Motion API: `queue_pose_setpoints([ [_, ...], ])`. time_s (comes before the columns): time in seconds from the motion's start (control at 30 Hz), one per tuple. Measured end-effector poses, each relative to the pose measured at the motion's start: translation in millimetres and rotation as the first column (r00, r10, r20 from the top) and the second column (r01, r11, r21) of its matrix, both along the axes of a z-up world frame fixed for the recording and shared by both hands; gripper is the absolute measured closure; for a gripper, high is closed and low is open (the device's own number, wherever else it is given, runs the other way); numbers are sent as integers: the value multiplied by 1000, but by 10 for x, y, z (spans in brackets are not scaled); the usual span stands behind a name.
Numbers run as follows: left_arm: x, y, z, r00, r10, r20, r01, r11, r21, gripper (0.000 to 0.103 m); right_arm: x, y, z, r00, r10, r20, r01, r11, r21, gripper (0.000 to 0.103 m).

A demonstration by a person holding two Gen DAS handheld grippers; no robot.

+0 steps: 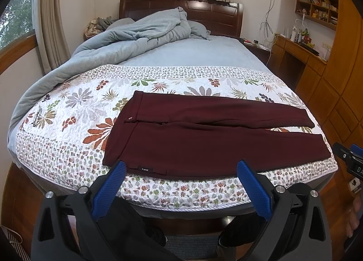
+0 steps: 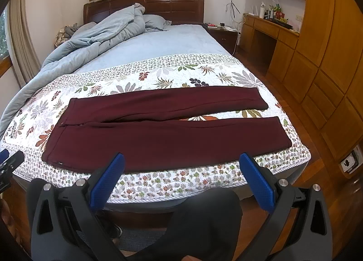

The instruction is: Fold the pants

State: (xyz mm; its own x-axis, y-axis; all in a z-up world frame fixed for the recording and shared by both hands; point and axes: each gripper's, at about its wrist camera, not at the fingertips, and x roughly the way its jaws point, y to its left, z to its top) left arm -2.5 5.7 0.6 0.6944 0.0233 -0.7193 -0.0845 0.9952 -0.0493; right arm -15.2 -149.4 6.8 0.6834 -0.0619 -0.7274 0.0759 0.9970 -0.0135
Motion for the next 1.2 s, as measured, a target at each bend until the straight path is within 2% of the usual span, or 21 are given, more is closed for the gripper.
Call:
queue_pose_setpoints([
  [0.8,6,-37,56,1000,-1,2,1,1000,3,4,-2,-26,-23,1000,0,-7,0,1000,2,2],
  [1.2,41,-9,-24,1000,-1,-6,1,1000,4,4,36,-22,-114,1000,0,-21,0,1000,4,2],
])
